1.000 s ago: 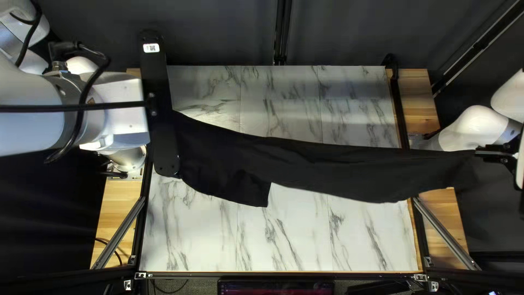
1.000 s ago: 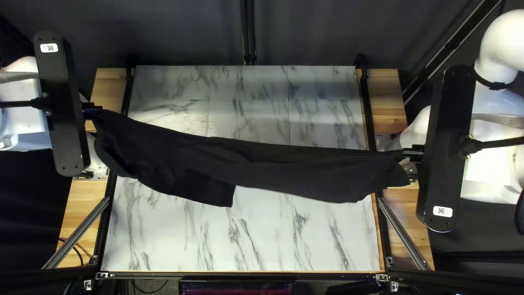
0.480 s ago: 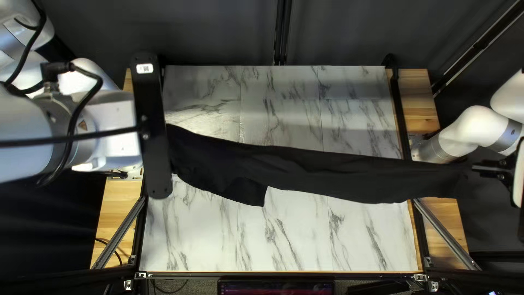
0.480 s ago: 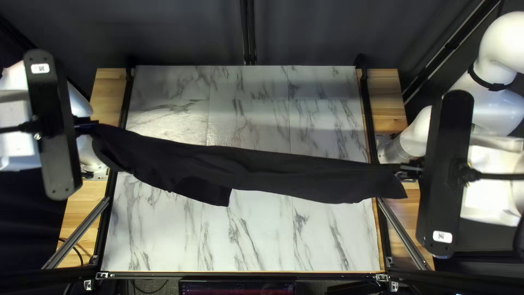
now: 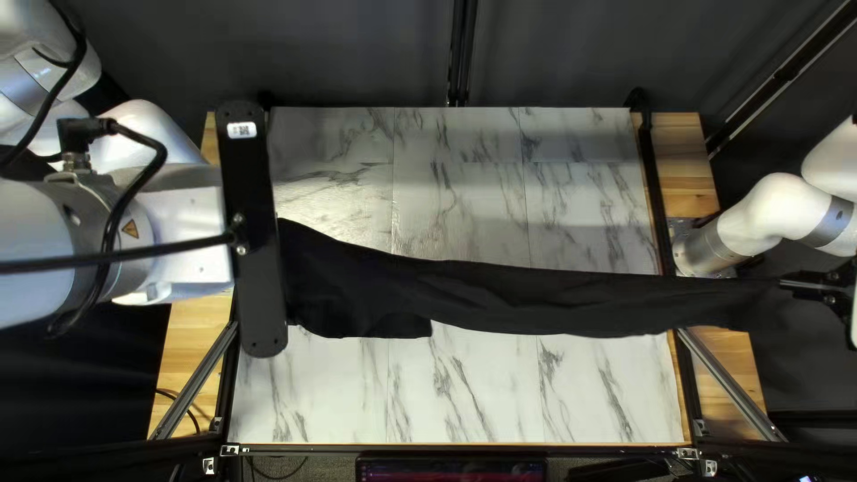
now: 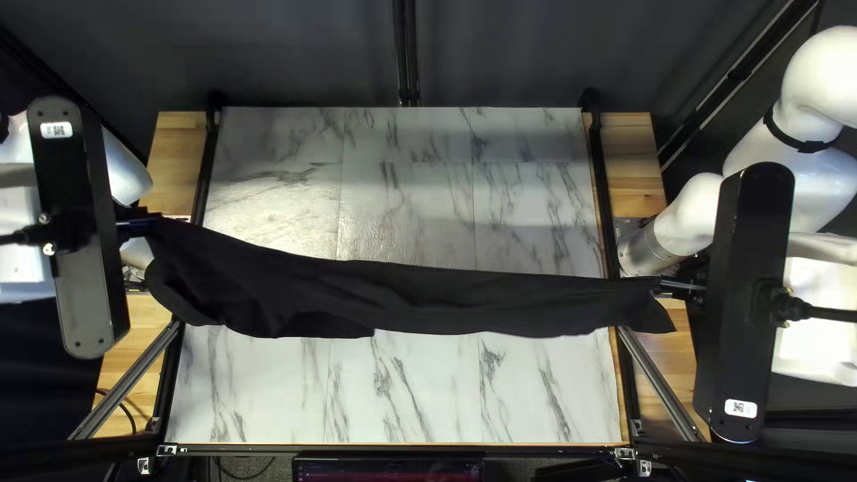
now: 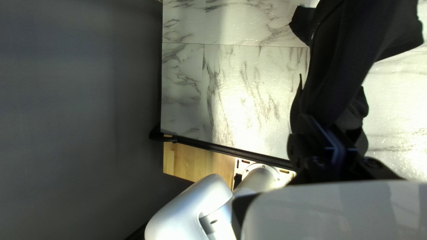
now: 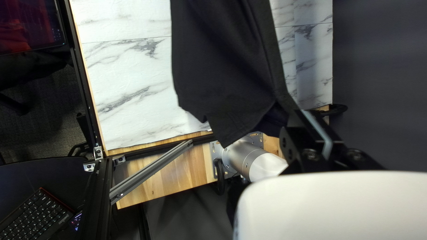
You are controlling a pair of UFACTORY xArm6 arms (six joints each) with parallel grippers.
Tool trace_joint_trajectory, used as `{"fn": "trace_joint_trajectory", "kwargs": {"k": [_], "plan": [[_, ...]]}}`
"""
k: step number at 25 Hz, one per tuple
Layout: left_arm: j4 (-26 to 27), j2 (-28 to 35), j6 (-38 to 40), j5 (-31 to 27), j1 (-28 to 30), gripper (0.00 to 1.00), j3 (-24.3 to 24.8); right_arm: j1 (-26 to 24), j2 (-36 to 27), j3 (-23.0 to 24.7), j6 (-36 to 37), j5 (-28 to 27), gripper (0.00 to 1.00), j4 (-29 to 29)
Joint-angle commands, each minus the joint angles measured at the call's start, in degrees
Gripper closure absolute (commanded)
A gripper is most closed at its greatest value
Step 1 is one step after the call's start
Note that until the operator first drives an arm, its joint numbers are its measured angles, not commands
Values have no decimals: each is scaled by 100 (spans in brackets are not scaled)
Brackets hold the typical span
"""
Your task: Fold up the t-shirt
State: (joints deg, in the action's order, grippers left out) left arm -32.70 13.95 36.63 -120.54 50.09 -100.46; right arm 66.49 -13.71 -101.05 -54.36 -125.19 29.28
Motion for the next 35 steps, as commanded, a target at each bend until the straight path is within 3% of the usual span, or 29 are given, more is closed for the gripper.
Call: {"fn": "trace_joint_trajectory", "kwargs": {"k": [1, 4, 9, 12, 21, 26, 35], "plan": [[252, 602, -37, 614, -325, 100, 657, -94, -195, 268, 49, 246, 100, -26], [588, 1041, -16, 1154, -585, 100, 1163, -135, -404, 566, -4, 618, 100, -94], [1569, 1988, -51, 2327, -1262, 100, 2311, -391, -1155, 1576, -155, 1723, 100, -503], [1976, 2391, -197, 2701, -1688, 100, 2748, -428, -1213, 1644, -147, 1796, 100, -541], [1976, 2391, -197, 2701, -1688, 100, 2748, -428, -1213, 1644, -147, 1796, 100, -541], [2135, 2301, 39, 2794, -1402, 100, 2559, -452, -1260, 1814, -43, 2289, 100, -642], [2607, 2219, 255, 3486, -1210, 100, 2519, -525, -1146, 1852, 87, 3206, 100, -749]]}}
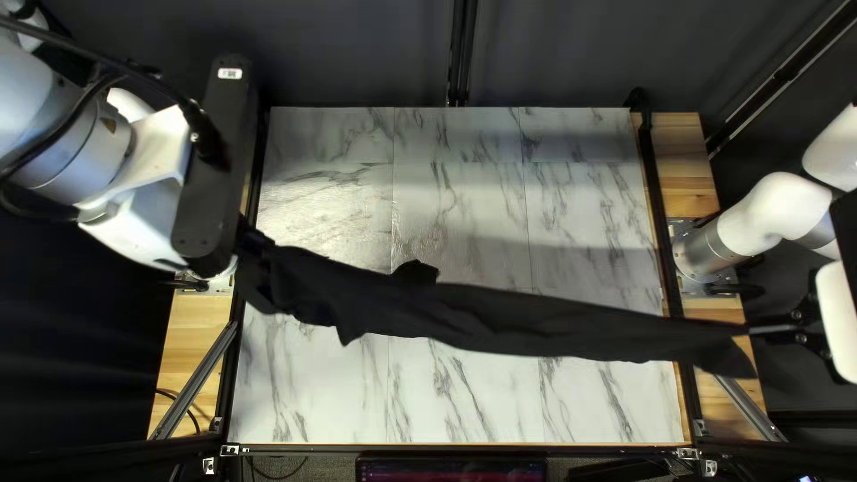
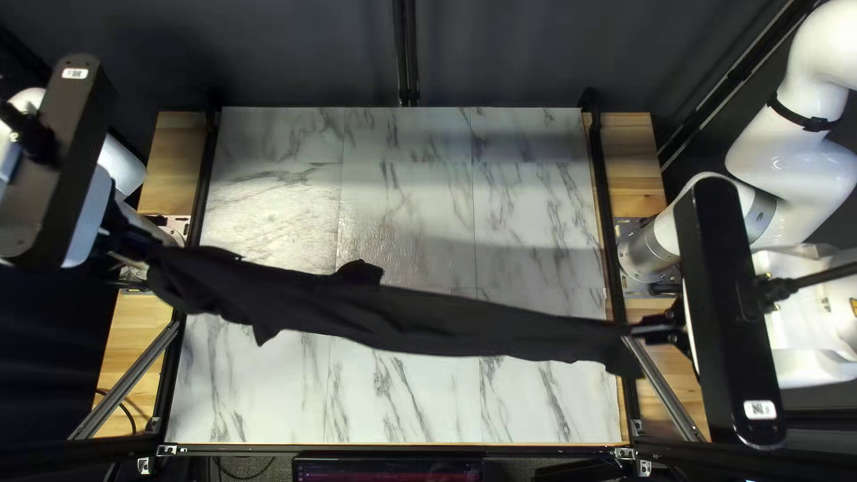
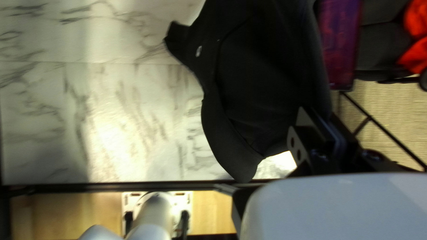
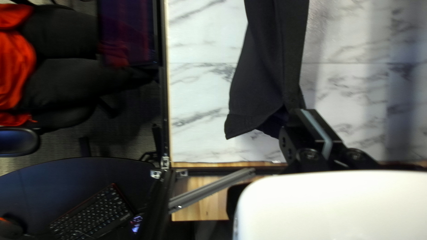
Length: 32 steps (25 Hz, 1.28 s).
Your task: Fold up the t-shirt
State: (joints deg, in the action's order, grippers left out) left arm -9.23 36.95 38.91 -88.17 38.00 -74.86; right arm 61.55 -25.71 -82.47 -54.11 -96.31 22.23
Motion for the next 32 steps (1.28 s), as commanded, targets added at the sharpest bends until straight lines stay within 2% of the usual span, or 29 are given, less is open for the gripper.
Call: {"fn": "trace_joint_trajectory", "kwargs": {"k": [1, 6, 9, 14, 19, 23, 27, 32], "plan": [[352, -117, 29, 321, -14, 100, -75, -30, 64, -18, 73, 355, 100, -48], [621, -202, 100, 661, -18, 100, -253, -12, 138, -113, 171, 565, 100, 7], [620, -298, 198, 812, 76, 100, -399, 65, 188, -166, 172, 631, 100, 93], [478, -366, 520, 1259, 439, 100, -300, 133, 239, -187, 169, 691, 100, 162], [255, -188, 868, 1847, 738, 100, 98, 153, 258, -202, 187, 725, 100, 175], [-77, 273, 1346, 2637, 852, 100, 829, 89, 204, -113, 228, 867, 100, 145], [-573, 512, 2041, 3152, 1098, 100, 1367, 30, 228, 45, 264, 1180, 100, 97], [-1087, 195, 2765, 3508, 1557, 100, 1446, 52, 382, 122, 224, 1512, 100, 53]]}}
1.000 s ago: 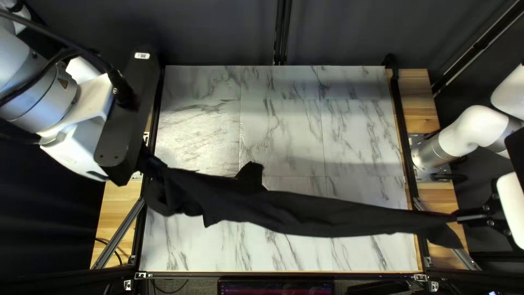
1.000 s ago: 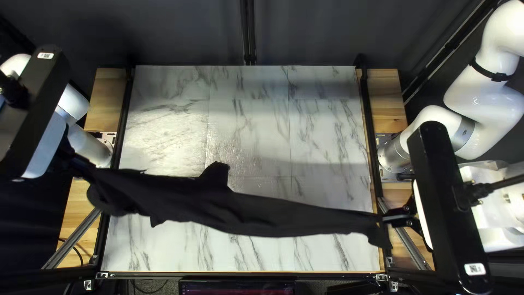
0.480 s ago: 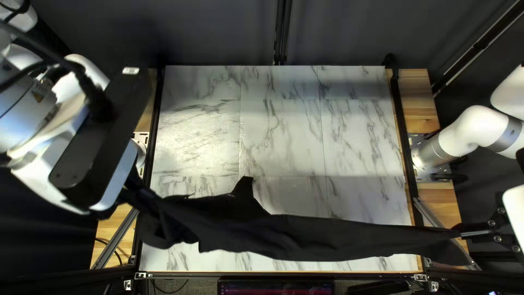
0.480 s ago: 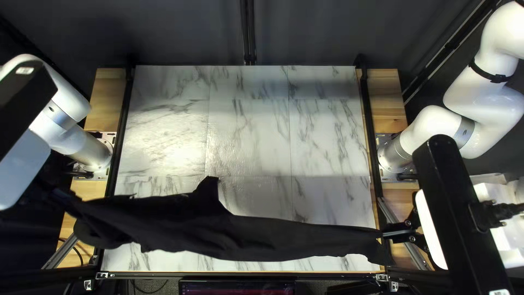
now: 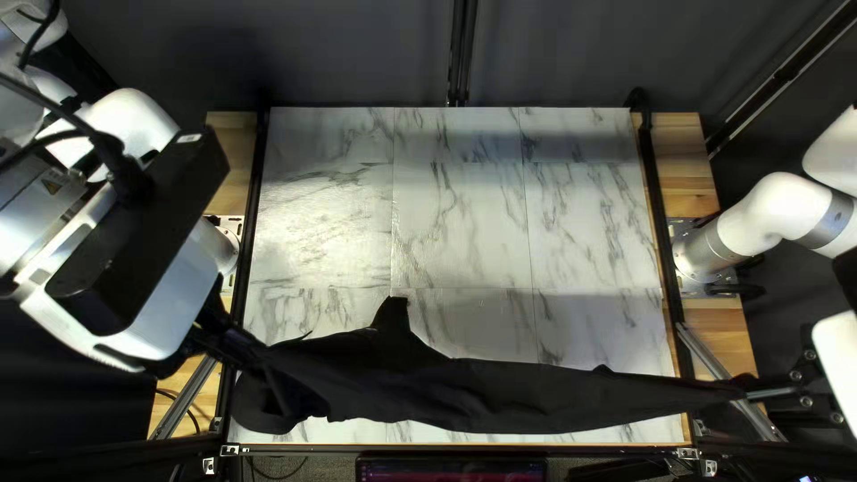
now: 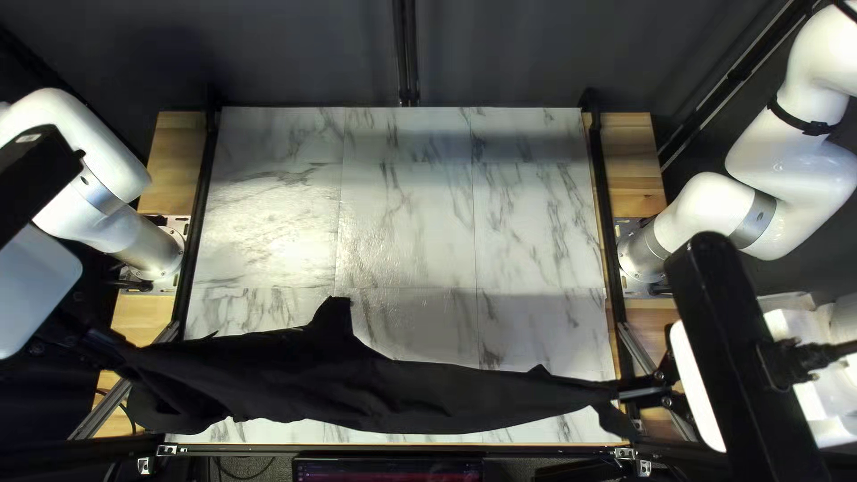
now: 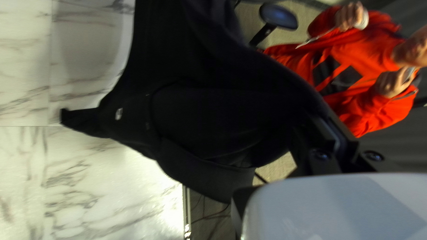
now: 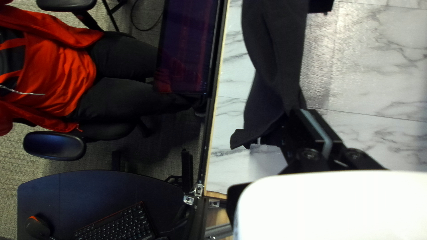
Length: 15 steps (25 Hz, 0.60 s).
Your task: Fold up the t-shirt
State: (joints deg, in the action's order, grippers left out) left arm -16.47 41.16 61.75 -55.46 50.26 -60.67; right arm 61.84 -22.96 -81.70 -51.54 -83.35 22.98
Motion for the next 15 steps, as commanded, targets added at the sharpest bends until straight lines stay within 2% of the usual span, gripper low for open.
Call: {"fn": "trace_joint_trajectory", "kwargs": {"k": [1, 4, 5, 7, 9, 12, 13, 14, 15], "plan": [[-457, -338, 586, 238, 438, 100, -57, 40, 138, 45, -42, 262, 100, -14], [-475, -519, 553, 243, 495, 100, -216, 52, 197, 5, -15, 305, 100, -11], [-323, -432, 356, 266, 349, 100, -145, 36, 187, 16, 16, 321, 100, -24], [-64, -155, 60, 311, 48, 100, 99, -22, 64, 150, 65, 358, 100, -61], [353, 320, -366, 375, -473, 100, 518, -172, -241, 495, 144, 466, 100, -149], [1331, 1001, -1308, 421, -1543, 100, 1097, -618, -1064, 1425, 364, 792, 100, -438], [1884, 1273, -1837, 400, -2105, 100, 1328, -923, -1483, 1912, 553, 999, 100, -649], [2129, 1376, -2060, 381, -2349, 100, 1417, -1068, -1653, 2109, 650, 1097, 100, -756], [2974, 1663, -2940, 219, -3207, 100, 1673, -1531, -2074, 2601, 1028, 1302, 100, -1102]]}}
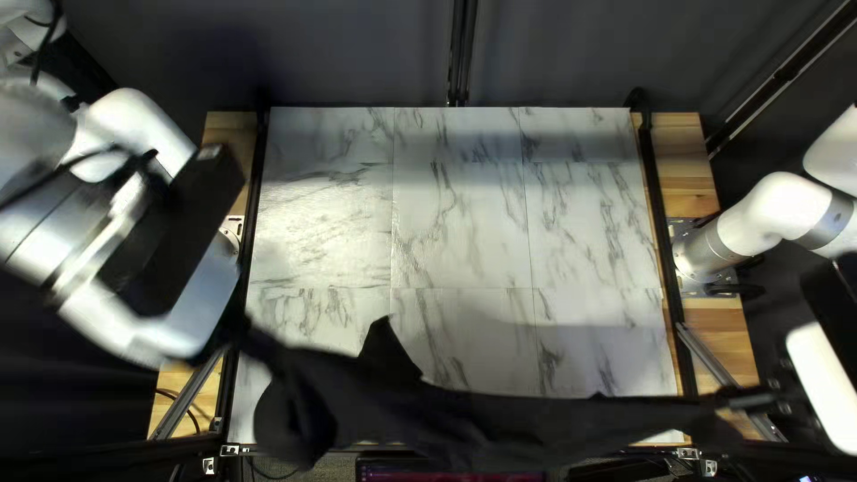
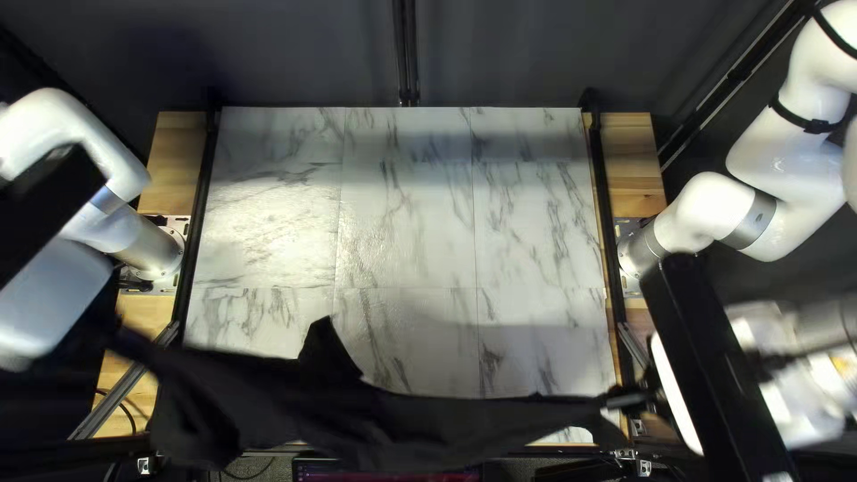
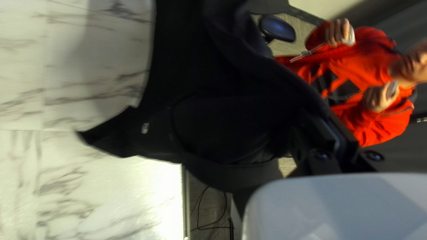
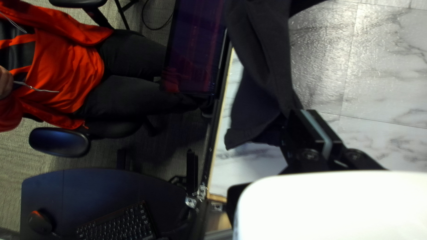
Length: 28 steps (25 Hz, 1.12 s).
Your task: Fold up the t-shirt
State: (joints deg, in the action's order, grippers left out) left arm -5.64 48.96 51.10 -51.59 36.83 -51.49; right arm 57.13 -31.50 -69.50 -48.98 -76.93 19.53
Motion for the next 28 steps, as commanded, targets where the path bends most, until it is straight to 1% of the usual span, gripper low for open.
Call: {"fn": "trace_joint_trajectory", "kwargs": {"k": [1, 2, 3, 4, 5, 6, 7, 8, 9, 11, 12, 13, 14, 18, 20, 22, 24, 26, 27, 28], "plan": [[2431, 1027, -2463, -369, -2471, 100, 865, -1393, -1482, 1673, 1067, 769, 100, -1012], [2768, 1100, -2861, -520, -2889, 100, 931, -1600, -1619, 1819, 1258, 811, 100, -1173], [3381, 1180, -3604, -942, -3744, 100, 971, -2024, -1886, 2063, 1664, 836, 100, -1487], [3547, 1178, -3814, -1106, -4016, 100, 955, -2178, -1967, 2130, 1808, 828, 100, -1605], [3875, 1174, -4316, -1458, -4625, 100, 930, -2508, -2138, 2233, 2119, 758, 100, -1829], [4037, 1128, -4640, -1696, -5014, 100, 886, -2766, -2258, 2284, 2359, 669, 100, -1985], [4065, 1099, -4742, -1783, -5138, 100, 858, -2873, -2294, 2290, 2451, 618, 100, -2049], [4205, 1050, -5109, -2001, -5541, 100, 849, -3246, -2454, 2353, 2794, 491, 100, -2254], [4222, 1003, -5246, -2098, -5688, 100, 829, -3394, -2511, 2378, 2927, 431, 100, -2333], [4298, 1007, -5592, -2247, -6047, 100, 927, -3930, -2657, 2499, 3428, 309, 100, -2619], [4286, 1014, -5623, -2257, -6080, 100, 947, -4015, -2668, 2515, 3509, 290, 100, -2663], [4319, 1049, -5772, -2274, -6229, 100, 1051, -4269, -2737, 2625, 3767, 277, 100, -2806], [4332, 1040, -5873, -2297, -6331, 100, 1105, -4389, -2763, 2671, 3889, 263, 100, -2873], [4377, 1039, -6178, -2386, -6706, 100, 1258, -5190, -2989, 3018, 4716, 185, 100, -3319], [4386, 1073, -6225, -2386, -6798, 100, 1318, -5391, -3055, 3115, 4919, 156, 100, -3436], [4363, 1116, -6168, -2351, -6762, 100, 1351, -5344, -3045, 3130, 4888, 196, 100, -3428], [4143, 1327, -5711, -2152, -6290, 100, 1416, -4844, -2977, 3065, 4439, 326, 100, -3189], [3567, 1538, -4797, -1770, -5267, 100, 1415, -3990, -2779, 2839, 3640, 467, 100, -2712], [3353, 1566, -4493, -1653, -4922, 100, 1391, -3734, -2701, 2750, 3397, 495, 100, -2558], [2858, 1557, -3837, -1445, -4179, 100, 1298, -3210, -2512, 2531, 2902, 516, 100, -2232]]}}
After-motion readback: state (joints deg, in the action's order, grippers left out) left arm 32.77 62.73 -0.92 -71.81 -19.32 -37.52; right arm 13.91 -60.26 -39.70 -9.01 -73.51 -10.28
